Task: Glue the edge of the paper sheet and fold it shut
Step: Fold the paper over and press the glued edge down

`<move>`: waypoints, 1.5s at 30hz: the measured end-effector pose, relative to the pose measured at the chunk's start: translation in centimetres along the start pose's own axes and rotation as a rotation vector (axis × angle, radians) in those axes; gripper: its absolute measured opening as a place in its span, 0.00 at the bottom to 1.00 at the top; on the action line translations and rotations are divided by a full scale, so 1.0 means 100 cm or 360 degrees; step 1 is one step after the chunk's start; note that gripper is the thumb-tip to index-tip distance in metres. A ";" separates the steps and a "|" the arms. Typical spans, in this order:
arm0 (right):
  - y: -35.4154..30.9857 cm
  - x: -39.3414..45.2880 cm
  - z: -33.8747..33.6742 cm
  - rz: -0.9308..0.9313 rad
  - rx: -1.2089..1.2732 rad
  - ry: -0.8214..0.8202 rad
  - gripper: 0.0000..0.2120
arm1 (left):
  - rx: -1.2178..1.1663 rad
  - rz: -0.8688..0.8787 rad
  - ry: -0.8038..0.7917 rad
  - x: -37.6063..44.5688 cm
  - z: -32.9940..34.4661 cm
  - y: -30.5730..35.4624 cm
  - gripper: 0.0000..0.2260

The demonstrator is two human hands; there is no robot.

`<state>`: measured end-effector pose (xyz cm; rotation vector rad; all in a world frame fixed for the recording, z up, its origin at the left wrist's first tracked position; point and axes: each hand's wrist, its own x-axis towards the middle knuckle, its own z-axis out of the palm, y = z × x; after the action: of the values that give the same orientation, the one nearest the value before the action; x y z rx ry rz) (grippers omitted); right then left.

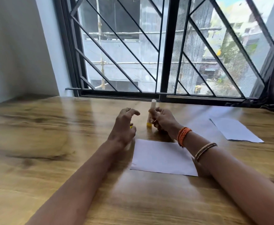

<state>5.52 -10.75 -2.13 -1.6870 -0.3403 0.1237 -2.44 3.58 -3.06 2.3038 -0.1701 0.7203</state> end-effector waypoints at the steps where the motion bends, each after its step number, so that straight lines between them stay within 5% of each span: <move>1: -0.001 0.001 -0.001 -0.0017 -0.0044 -0.0020 0.08 | 0.0015 0.0003 -0.0009 0.000 0.000 0.000 0.21; 6: -0.001 0.005 -0.006 -0.0125 -0.0279 -0.0049 0.06 | 0.0034 0.0086 -0.0002 0.000 0.000 0.003 0.22; 12: -0.005 -0.001 -0.014 -0.0143 -0.0432 0.0064 0.18 | 0.0058 0.0097 0.0058 0.000 -0.005 0.008 0.21; 14: -0.009 -0.009 -0.023 -0.0293 -0.0633 0.0247 0.22 | 0.0079 0.0123 0.0133 0.000 -0.006 0.013 0.25; 17: -0.009 -0.022 -0.062 -0.0372 -0.0876 0.0713 0.15 | 0.0188 0.0233 0.0286 -0.005 -0.004 0.026 0.24; 20: -0.001 -0.039 -0.120 -0.0194 -0.1178 0.1067 0.07 | 0.0180 0.0486 0.0203 -0.016 0.006 0.047 0.19; 23: 0.014 -0.060 -0.179 0.0178 -0.1407 0.1241 0.11 | 0.0165 0.0690 -0.0039 -0.021 0.030 0.069 0.16; 27: 0.024 -0.079 -0.226 0.0572 -0.1416 0.1162 0.23 | 0.0275 0.0802 -0.0487 -0.006 0.075 0.099 0.18; 33: 0.019 -0.077 -0.235 0.0672 -0.1566 0.0970 0.42 | 0.0358 0.0654 -0.0867 0.034 0.148 0.131 0.24; 40: 0.020 -0.067 -0.249 0.0731 -0.1385 0.0876 0.36 | 0.0414 0.0428 -0.0848 0.060 0.188 0.150 0.28; 45: 0.020 -0.066 -0.252 0.0554 -0.0801 0.0797 0.31 | 0.0207 0.0213 -0.0616 0.078 0.192 0.142 0.28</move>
<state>6.46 -36.80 -1.10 -2.1888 0.3293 -0.1423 8.26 -19.08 -1.86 2.5570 -0.4704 0.3490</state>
